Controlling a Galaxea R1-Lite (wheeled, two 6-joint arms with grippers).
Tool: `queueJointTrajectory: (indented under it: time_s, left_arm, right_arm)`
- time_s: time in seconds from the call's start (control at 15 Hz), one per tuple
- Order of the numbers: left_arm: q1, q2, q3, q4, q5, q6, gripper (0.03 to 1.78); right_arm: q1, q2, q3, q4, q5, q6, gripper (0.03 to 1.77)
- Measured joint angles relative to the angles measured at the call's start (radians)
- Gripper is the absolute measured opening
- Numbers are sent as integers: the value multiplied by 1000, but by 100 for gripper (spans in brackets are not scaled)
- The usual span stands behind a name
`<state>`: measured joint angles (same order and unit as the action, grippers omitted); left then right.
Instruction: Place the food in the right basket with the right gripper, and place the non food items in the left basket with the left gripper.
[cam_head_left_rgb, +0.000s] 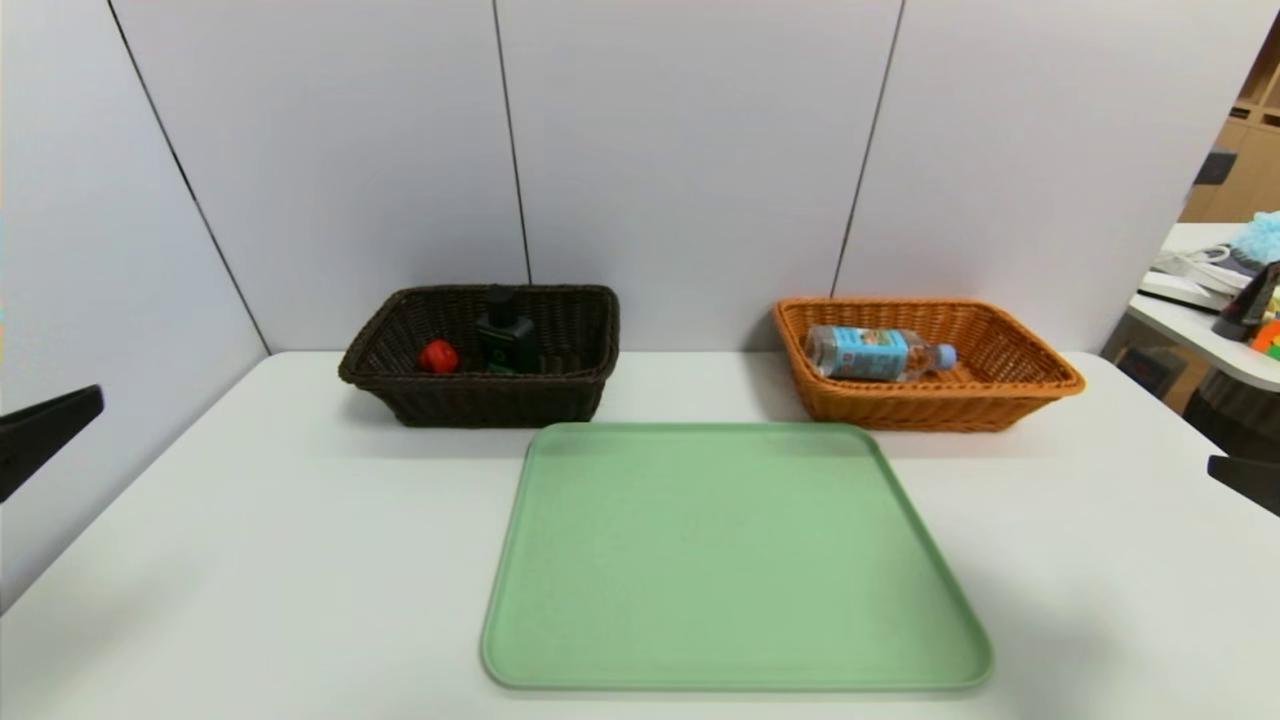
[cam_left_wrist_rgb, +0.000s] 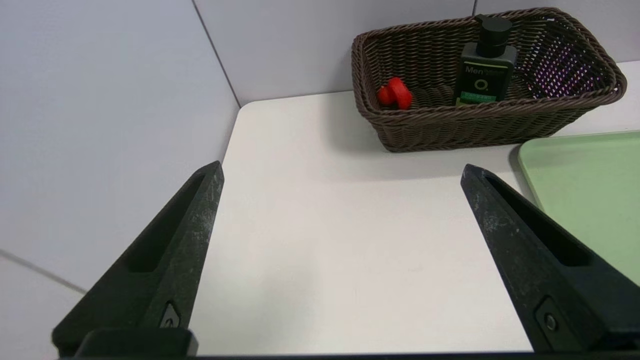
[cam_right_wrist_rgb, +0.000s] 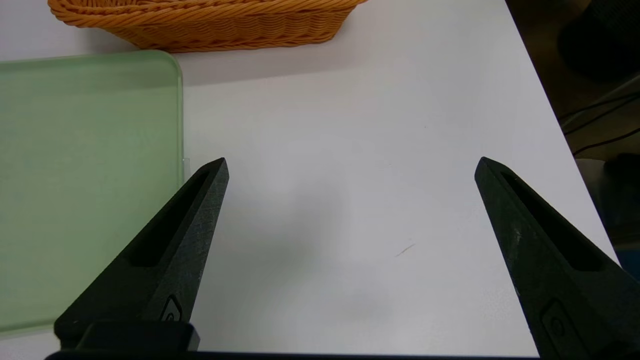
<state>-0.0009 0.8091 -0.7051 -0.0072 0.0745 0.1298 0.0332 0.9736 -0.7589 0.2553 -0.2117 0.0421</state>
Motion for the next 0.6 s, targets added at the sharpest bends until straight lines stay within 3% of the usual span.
queueJointTrajectory:
  time_s: [0.6]
  left_arm:
    - [4,-444,276,53,-13,-35,169]
  right_arm:
    - [-25,-315,129,1,3,-9,170]
